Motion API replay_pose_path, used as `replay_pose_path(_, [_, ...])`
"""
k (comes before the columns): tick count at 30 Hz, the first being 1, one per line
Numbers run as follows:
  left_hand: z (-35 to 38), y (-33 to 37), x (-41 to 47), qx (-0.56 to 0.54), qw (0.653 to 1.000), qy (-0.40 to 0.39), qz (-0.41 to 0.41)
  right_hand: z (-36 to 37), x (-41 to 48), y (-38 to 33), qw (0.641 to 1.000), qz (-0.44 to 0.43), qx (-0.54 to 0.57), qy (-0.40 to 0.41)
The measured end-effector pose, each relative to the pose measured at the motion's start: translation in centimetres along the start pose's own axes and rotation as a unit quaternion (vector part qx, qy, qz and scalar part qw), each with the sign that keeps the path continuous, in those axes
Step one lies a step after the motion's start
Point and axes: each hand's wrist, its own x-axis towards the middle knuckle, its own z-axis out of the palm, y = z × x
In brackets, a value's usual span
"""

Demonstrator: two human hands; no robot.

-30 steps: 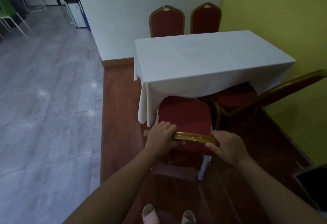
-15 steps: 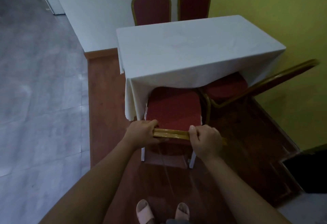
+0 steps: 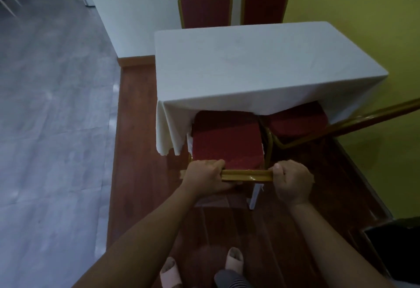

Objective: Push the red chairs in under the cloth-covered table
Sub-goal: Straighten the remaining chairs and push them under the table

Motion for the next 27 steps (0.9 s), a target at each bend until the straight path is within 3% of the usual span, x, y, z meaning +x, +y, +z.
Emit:
replay_pose_path(9, [0.7, -2.0, 2.8, 0.028, 0.996, -0.052, -0.073, 1.5, 3.8, -0.4, 0.998, -0.015, 0.051, -0.046])
replay_pose_path(19, [4.4, 4.9, 9.4, 0.042, 0.993, -0.051, -0.093, 0.5, 9.6, 9.9, 0.997, -0.050, 0.031, -0.049])
replay_pose_path(27, [4.4, 2.1, 10.7, 0.029, 0.994, -0.047, -0.092, 1.8, 11.2, 8.0, 0.997, -0.046, 0.056, -0.032])
